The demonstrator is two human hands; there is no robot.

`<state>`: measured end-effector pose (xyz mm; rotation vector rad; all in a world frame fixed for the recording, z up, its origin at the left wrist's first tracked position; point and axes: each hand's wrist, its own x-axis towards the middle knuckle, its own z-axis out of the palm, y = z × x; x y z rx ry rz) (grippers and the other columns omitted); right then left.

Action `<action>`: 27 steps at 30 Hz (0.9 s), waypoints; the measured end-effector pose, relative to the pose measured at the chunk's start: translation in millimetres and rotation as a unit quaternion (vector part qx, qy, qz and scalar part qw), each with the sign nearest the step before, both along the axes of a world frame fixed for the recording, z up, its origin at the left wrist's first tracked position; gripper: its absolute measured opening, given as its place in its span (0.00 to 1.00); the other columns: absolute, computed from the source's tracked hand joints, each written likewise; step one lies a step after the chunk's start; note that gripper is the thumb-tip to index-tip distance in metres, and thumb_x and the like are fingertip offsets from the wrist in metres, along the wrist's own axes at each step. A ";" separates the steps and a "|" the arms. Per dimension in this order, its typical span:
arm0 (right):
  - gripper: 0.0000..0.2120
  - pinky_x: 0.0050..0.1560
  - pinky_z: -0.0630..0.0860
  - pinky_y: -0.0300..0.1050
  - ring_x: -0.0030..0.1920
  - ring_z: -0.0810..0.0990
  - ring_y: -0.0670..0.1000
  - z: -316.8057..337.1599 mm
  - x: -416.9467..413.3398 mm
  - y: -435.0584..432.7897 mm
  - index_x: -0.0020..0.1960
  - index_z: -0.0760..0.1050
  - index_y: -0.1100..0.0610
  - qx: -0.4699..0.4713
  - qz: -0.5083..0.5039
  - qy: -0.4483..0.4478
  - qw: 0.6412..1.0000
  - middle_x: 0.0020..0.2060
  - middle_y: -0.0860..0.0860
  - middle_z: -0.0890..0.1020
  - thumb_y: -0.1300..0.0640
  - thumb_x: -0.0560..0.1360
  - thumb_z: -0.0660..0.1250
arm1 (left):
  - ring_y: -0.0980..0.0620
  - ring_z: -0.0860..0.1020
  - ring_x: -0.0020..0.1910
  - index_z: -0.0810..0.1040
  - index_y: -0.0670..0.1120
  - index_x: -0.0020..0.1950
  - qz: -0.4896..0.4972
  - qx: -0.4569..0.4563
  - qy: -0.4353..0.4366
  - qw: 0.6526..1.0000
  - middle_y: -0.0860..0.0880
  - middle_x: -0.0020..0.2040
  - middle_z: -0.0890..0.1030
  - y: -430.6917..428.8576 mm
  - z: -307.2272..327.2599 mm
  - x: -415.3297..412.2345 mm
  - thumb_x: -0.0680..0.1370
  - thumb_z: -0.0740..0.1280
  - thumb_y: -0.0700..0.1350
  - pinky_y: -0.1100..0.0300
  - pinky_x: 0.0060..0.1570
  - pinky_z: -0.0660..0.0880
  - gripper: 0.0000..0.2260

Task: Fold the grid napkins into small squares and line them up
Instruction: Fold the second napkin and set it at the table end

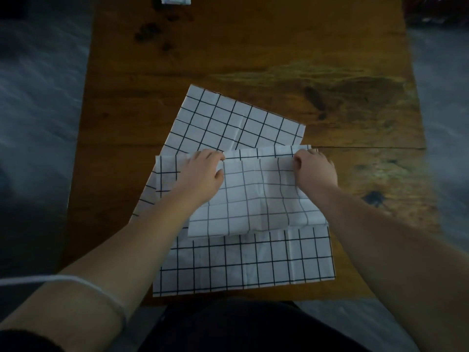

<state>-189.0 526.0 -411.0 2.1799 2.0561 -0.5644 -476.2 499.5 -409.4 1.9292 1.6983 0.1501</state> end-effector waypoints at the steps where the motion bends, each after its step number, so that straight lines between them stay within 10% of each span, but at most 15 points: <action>1: 0.09 0.56 0.70 0.54 0.57 0.75 0.57 -3.1 0.0 1.3 0.54 0.76 0.52 0.003 -0.003 0.003 1.000 0.50 0.51 0.78 0.56 0.82 0.56 | 0.47 0.69 0.68 0.73 0.47 0.69 -0.002 0.005 -0.006 1.000 0.48 0.67 0.74 -6.4 0.7 2.0 0.82 0.63 0.45 0.47 0.68 0.69 0.15; 12: 0.19 0.70 0.67 0.60 0.71 0.68 0.57 17.7 3.6 -14.7 0.70 0.69 0.52 0.071 -0.012 0.089 0.993 0.69 0.53 0.72 0.57 0.80 0.63 | 0.52 0.64 0.71 0.72 0.49 0.71 -0.027 0.016 0.007 0.999 0.52 0.70 0.71 -79.0 28.9 40.0 0.81 0.60 0.41 0.52 0.73 0.63 0.18; 17: 0.16 0.71 0.66 0.47 0.67 0.69 0.48 29.9 4.4 -105.9 0.66 0.72 0.51 0.050 0.099 0.175 0.978 0.63 0.46 0.74 0.60 0.79 0.59 | 0.51 0.62 0.75 0.67 0.48 0.77 -0.050 0.028 0.030 0.998 0.50 0.74 0.68 -131.0 33.1 69.9 0.81 0.61 0.43 0.53 0.76 0.57 0.22; 21: 0.20 0.70 0.69 0.56 0.69 0.70 0.52 9.0 11.6 -160.8 0.67 0.75 0.54 0.030 0.222 0.179 0.958 0.65 0.50 0.76 0.62 0.76 0.64 | 0.49 0.52 0.80 0.57 0.50 0.81 -0.042 -0.015 0.073 0.996 0.49 0.81 0.59 -162.9 18.1 88.9 0.83 0.59 0.47 0.49 0.80 0.51 0.27; 27: 0.28 0.79 0.48 0.54 0.80 0.56 0.55 -18.0 15.3 -169.0 0.79 0.63 0.56 -0.008 0.308 0.072 0.949 0.79 0.54 0.63 0.50 0.80 0.50 | 0.45 0.42 0.82 0.46 0.52 0.83 -0.057 -0.054 0.147 0.986 0.46 0.83 0.47 -164.0 -9.7 103.0 0.84 0.53 0.56 0.44 0.79 0.43 0.29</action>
